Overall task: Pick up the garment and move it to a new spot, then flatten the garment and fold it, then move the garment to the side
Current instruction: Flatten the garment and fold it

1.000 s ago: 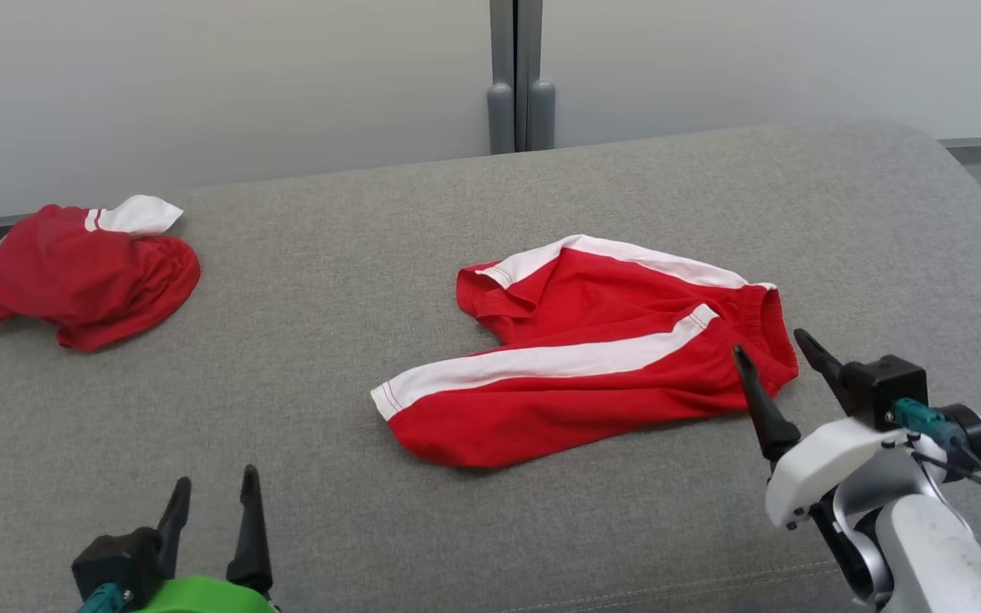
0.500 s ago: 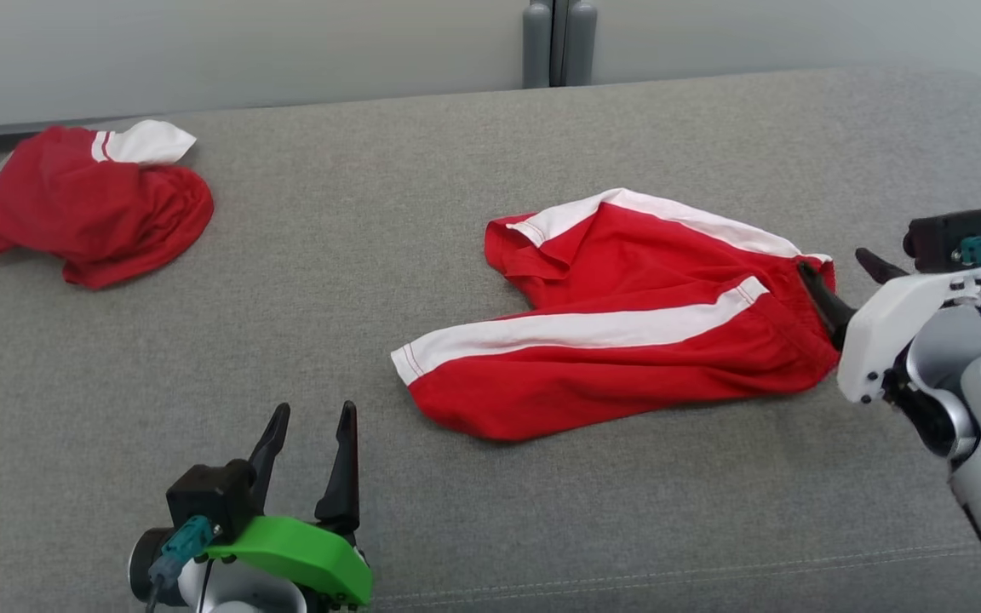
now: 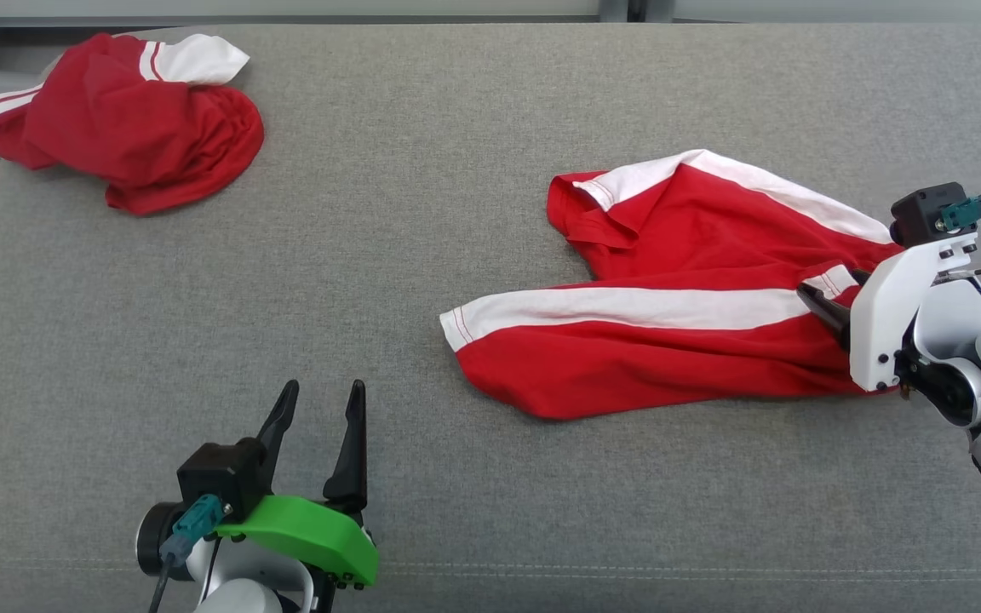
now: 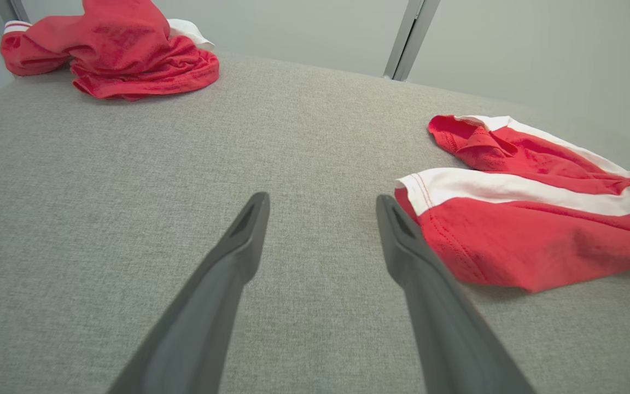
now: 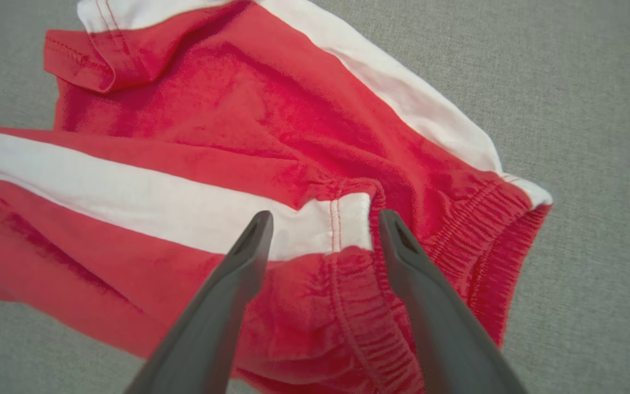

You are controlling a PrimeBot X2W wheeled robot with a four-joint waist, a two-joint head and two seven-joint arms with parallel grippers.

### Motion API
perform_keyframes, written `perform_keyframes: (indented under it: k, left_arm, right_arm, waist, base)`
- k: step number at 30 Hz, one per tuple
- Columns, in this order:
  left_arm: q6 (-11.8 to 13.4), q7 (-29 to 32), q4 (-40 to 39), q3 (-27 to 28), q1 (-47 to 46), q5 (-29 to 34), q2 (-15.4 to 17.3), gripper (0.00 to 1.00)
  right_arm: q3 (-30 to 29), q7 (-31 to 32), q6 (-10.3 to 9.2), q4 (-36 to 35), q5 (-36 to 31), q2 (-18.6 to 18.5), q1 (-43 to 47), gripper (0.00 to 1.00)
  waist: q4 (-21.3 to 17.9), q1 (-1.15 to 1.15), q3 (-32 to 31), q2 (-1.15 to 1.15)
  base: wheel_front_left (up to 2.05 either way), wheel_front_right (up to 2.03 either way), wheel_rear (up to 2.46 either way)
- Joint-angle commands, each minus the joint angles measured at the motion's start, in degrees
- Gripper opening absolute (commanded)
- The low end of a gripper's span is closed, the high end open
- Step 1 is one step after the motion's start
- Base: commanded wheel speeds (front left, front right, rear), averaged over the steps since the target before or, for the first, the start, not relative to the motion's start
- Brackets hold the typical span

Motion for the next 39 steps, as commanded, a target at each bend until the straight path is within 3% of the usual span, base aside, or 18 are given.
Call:
perform_keyframes:
  k: [1,4,8,14,16,21,26,27,31,36,39]
  left_arm:
    - [-0.4,-0.4,0.1,0.2,-1.0,0.3,-0.2,1.0]
    - [-0.3,-0.5,0.4,0.2,-0.8,0.2,-0.3,1.0]
    - [-0.5,-0.7,0.9,-0.1,-0.8,0.3,-0.6,1.0]
    - [-0.8,-0.7,1.4,-0.4,-1.3,0.3,-0.4,1.0]
    - [-0.9,-0.7,1.6,-0.4,-1.4,0.1,-0.4,1.0]
    - [-2.4,-0.9,2.2,0.4,-0.7,-2.1,-1.3,1.0]
    - [-7.0,0.4,4.3,1.6,-2.2,-8.5,-4.5,1.0]
    - [-7.0,0.4,4.3,1.6,-2.2,-8.5,-4.5,1.0]
    - [-10.4,4.7,9.0,2.1,-5.6,-13.9,-8.1,1.0]
    - [-11.8,10.1,16.6,2.6,-11.3,-18.5,-12.1,1.0]
    - [-11.5,10.9,20.7,2.1,-14.4,-17.6,-12.7,1.0]
  right_arm:
    - [0.9,0.0,-0.06,0.2,1.0,-0.7,-0.5,0.94]
    - [2.5,-0.3,-0.06,0.2,2.0,-1.2,-0.9,0.86]
    - [4.3,-0.9,-0.06,0.6,3.3,-1.4,-1.3,0.49]
    - [6.6,-3.7,-0.06,2.4,4.1,-1.2,-2.8,0.22]
    - [7.7,-4.8,-0.06,3.0,4.2,-1.2,-3.4,0.01]
    - [10.0,-9.0,-0.06,2.7,5.5,-1.4,-4.2,0.0]
    - [12.2,-12.4,-0.06,0.7,7.3,-2.6,-3.6,0.0]
    - [12.2,-12.4,-0.06,0.7,7.3,-2.6,-3.6,0.0]
    - [14.0,-14.4,-0.06,-0.2,8.4,-3.1,-3.2,0.0]
    - [15.7,-16.6,-0.06,0.4,9.5,-2.6,-3.8,0.0]
    - [16.7,-17.5,-0.06,1.1,10.0,-2.2,-4.3,0.0]
  waist:
    - [0.6,0.0,0.5,0.0]
    - [0.4,0.0,0.4,0.0]
    - [0.4,0.0,0.3,0.0]
    - [0.7,0.0,0.4,0.0]
    - [0.8,0.0,0.3,0.0]
    - [0.2,0.0,-0.5,0.0]
    - [-1.8,0.0,-1.0,0.0]
    - [-1.8,0.0,-1.0,0.0]
    - [-3.6,0.0,-0.9,0.0]
    - [-5.0,0.0,-0.5,0.0]
    - [-5.6,0.0,-0.2,0.0]
  base:
    - [0.0,0.0,0.0]
    - [0.0,0.0,0.0]
    - [0.0,0.0,0.0]
    - [0.0,0.0,0.0]
    - [0.0,0.0,0.0]
    - [0.0,0.0,0.0]
    - [0.0,0.0,0.0]
    - [0.0,0.0,0.0]
    - [0.0,0.0,0.0]
    - [0.0,0.0,0.0]
    - [0.0,0.0,0.0]
